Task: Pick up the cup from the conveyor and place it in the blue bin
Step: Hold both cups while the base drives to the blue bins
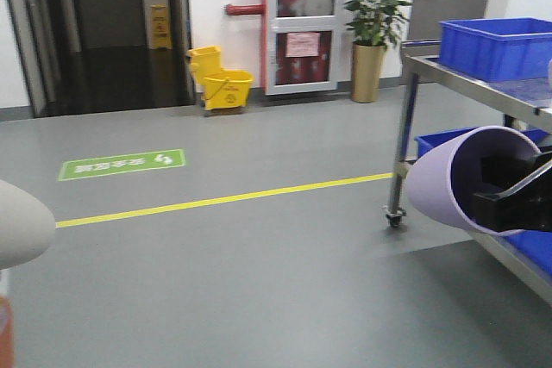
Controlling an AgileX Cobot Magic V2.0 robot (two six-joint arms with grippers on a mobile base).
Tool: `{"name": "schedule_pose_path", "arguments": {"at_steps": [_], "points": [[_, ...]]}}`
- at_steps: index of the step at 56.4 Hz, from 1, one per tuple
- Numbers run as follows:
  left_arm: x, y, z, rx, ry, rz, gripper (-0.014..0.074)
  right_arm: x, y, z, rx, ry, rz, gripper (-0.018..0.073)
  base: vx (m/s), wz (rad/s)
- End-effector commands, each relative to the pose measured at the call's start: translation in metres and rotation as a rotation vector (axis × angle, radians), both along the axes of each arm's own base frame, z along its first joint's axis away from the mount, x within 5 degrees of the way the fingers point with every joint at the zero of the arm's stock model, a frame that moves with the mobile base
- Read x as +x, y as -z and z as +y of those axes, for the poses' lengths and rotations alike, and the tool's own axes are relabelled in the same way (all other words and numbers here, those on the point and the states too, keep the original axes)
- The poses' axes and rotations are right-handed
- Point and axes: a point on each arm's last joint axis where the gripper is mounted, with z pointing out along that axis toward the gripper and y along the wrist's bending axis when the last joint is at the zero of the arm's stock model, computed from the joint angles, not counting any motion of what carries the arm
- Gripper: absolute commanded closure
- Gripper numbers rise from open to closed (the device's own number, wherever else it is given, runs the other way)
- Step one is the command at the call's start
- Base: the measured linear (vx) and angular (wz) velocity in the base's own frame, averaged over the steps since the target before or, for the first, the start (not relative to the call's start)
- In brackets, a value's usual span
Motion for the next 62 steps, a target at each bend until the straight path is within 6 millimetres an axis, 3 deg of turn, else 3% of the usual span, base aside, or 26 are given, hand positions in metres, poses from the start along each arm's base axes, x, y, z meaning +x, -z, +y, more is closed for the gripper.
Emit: {"name": "schedule_pose_path", "arguments": {"at_steps": [1,62], "points": [[-0.002,-0.0178,0.0,-0.032,-0.013,-0.114,0.0603,-0.0058,-0.0214,-0.0018,0.026,-0.011,-0.136,0.0568,0.24,-0.39],[-0.0016,-0.0176,0.0,-0.032,-0.013,-0.112,0.0603,-0.0058,-0.0214,-0.0018,0.026,-0.011,-0.136,0.0568,0.29,-0.29]]}}
